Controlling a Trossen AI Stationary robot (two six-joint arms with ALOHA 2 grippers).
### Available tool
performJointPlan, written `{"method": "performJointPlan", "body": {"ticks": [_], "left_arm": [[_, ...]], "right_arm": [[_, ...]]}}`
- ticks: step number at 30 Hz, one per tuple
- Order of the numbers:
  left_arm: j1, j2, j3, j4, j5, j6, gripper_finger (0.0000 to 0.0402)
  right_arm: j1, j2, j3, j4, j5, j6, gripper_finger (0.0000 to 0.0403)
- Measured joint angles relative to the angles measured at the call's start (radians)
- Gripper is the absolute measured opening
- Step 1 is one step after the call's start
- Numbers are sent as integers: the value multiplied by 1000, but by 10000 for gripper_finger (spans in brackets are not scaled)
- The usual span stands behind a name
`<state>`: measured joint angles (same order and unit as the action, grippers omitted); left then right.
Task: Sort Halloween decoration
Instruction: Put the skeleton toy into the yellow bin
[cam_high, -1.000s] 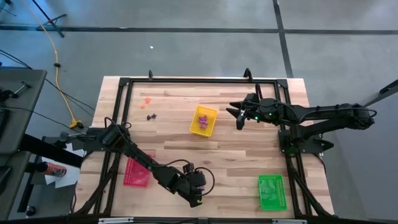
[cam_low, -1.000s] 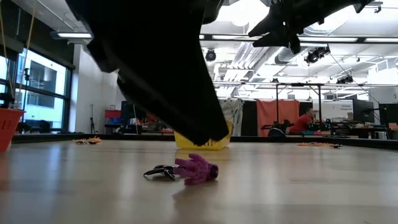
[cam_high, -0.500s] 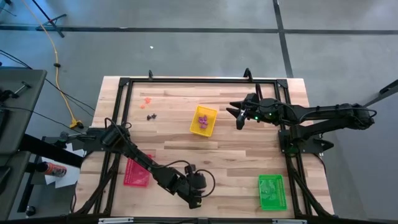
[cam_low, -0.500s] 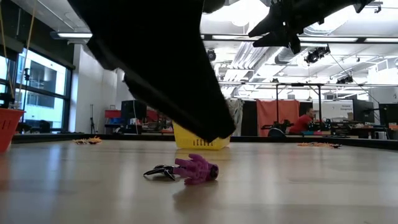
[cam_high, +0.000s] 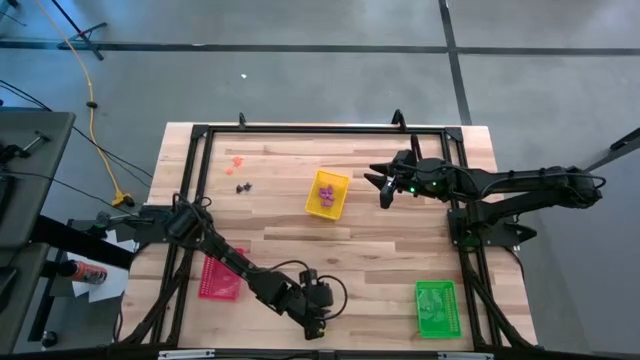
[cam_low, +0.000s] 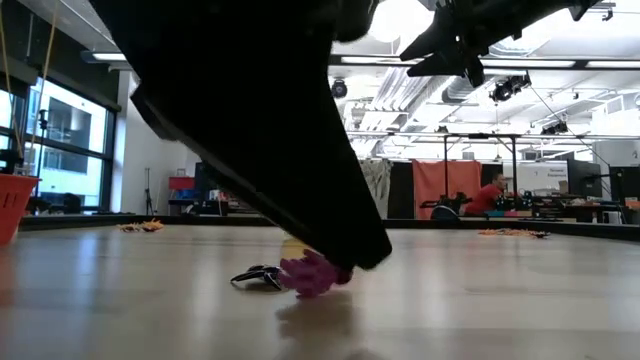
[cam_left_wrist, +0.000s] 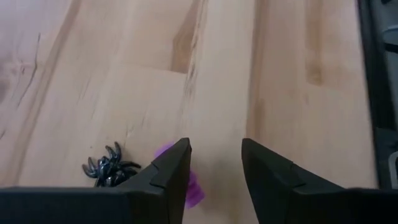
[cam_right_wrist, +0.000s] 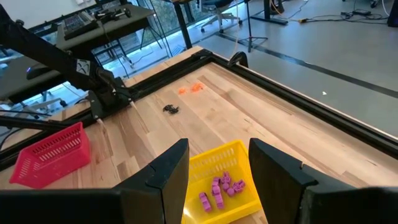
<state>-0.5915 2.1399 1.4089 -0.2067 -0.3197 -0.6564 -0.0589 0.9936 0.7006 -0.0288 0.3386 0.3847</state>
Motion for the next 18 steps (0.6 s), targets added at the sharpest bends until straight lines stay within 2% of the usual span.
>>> {"method": "performJointPlan", "body": {"ticks": [7, 18], "left_arm": [[-1, -64, 0, -37, -10, 40, 131], [-1, -30, -4, -61, -48, 36, 131]], "right_arm": [[0, 0, 0, -9, 0, 0, 162], [0, 0, 0, -16, 0, 0, 162]]}}
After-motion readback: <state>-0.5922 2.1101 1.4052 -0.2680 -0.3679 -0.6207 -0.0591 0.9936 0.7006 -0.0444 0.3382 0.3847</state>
